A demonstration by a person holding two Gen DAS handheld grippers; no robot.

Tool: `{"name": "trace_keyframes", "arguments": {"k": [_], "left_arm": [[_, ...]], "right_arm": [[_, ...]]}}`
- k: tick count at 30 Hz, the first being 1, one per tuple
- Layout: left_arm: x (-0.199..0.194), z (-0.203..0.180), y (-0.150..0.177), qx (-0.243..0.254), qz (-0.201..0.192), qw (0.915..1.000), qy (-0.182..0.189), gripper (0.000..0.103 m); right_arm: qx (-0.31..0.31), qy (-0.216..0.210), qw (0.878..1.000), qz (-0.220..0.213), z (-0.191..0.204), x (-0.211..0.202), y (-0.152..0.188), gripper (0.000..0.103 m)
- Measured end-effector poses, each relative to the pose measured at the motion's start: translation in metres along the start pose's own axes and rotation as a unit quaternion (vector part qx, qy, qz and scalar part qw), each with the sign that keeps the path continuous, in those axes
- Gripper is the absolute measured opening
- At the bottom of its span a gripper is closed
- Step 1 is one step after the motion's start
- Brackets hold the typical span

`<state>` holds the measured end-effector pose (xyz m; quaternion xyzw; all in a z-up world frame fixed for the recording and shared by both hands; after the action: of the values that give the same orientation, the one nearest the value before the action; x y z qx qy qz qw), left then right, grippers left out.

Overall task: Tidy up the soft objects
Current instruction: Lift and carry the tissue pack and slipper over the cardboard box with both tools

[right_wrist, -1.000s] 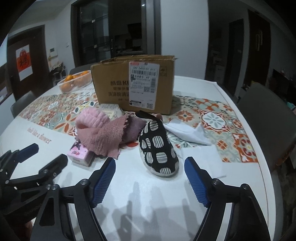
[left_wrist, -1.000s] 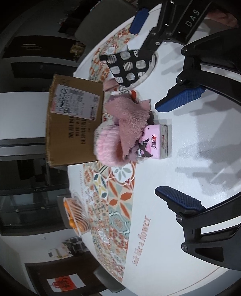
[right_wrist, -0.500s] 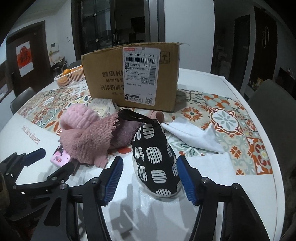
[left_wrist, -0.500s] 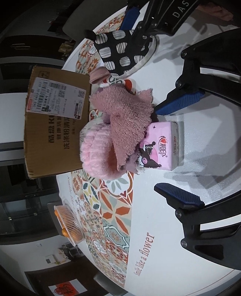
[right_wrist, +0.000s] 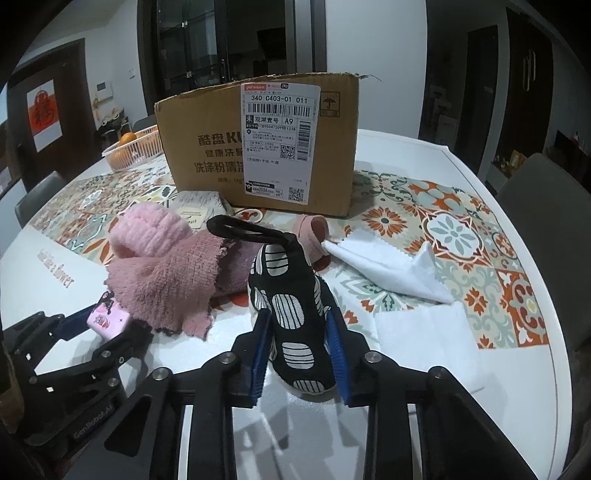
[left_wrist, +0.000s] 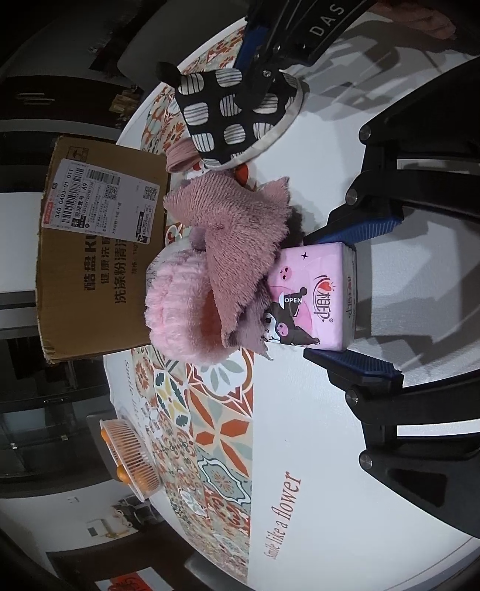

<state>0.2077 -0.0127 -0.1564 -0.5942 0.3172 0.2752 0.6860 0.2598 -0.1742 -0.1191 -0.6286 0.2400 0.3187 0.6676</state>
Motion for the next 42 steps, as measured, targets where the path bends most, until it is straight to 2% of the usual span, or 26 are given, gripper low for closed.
{"name": "trace_keyframes", "arguments": {"k": [12, 20, 32, 42], "left_arm": [[-0.045, 0.005, 0.012, -0.013, -0.019, 0.9997, 0.012, 0.052], [-0.085, 0.01, 0.009, -0.006, -0.057, 0.9984, 0.002, 0.052], [-0.128, 0.014, -0.03, 0.008, -0.124, 0.9922, 0.009, 0.052], [-0.141, 0.02, -0.075, 0.001, -0.154, 0.9877, 0.025, 0.052]], "right_arm": [[0.023, -0.025, 0.999, 0.009, 0.011, -0.033, 0.015, 0.027], [0.018, -0.028, 0.999, -0.015, 0.021, -0.066, 0.014, 0.024], [0.017, -0.027, 0.996, -0.082, 0.027, -0.107, -0.013, 0.023], [0.012, -0.026, 0.988, -0.151, 0.033, -0.129, -0.057, 0.023]]}}
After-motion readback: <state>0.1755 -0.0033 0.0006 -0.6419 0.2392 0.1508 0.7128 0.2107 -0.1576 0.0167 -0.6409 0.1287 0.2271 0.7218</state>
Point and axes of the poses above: each gripper's, at about its wrist camera, not at the fingertips, and x roughly the way its jaws point, z to its left, y to its underside, the point moved 5 cm from there along x, roughly the way its jaws point, and after that the axes turned 4 degrees about x, right-handed, at the moved point
